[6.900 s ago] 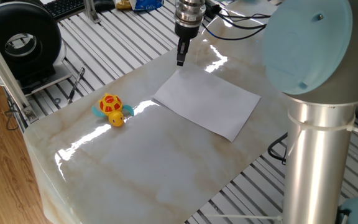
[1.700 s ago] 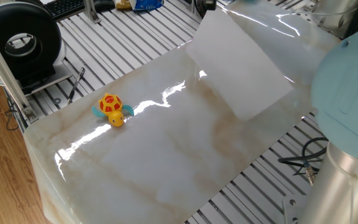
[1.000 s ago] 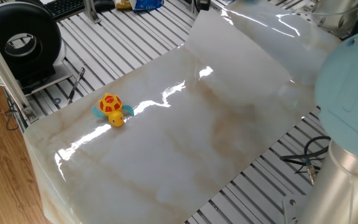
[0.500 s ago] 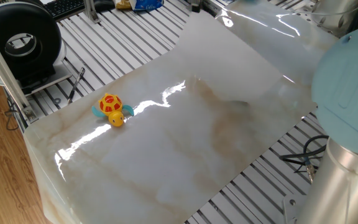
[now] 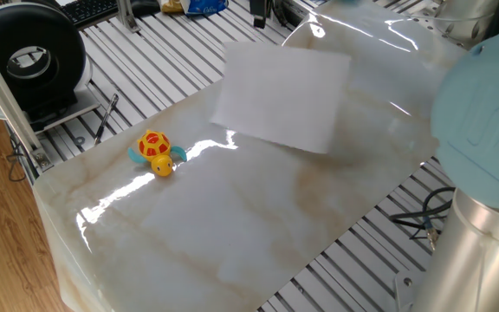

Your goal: Flip over and spread out the paper that is laid flat on the table

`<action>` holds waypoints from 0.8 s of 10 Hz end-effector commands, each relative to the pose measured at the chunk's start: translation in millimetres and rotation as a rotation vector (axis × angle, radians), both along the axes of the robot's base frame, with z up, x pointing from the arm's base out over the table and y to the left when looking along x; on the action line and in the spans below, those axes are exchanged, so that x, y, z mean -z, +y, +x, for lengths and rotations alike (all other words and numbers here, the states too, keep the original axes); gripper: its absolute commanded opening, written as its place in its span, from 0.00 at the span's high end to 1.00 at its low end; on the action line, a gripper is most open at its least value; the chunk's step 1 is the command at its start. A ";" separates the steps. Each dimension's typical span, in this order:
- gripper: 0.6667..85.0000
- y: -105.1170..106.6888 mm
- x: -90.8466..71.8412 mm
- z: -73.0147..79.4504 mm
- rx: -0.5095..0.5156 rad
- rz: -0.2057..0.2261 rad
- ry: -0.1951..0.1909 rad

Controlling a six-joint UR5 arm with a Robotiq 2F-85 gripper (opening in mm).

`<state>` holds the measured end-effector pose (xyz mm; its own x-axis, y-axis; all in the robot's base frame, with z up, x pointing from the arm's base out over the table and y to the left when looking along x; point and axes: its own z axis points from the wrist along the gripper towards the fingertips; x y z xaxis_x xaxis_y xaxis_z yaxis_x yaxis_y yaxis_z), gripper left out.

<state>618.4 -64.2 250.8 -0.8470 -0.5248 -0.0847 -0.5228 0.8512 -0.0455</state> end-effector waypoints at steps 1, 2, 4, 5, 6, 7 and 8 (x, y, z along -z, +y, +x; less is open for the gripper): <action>0.06 3.1 0.8 1.7 -0.011 0.014 -0.003; 0.07 1.7 0.5 1.3 -0.014 0.011 -0.002; 0.09 -0.2 0.2 -0.7 -0.019 0.007 0.003; 0.13 -0.2 0.1 -0.7 -0.019 0.007 0.003; 0.14 -0.3 -0.1 -0.8 -0.019 0.007 0.003; 0.16 0.1 -1.2 -1.7 -0.021 0.010 0.004; 0.17 0.7 -3.0 -4.0 -0.021 0.015 0.009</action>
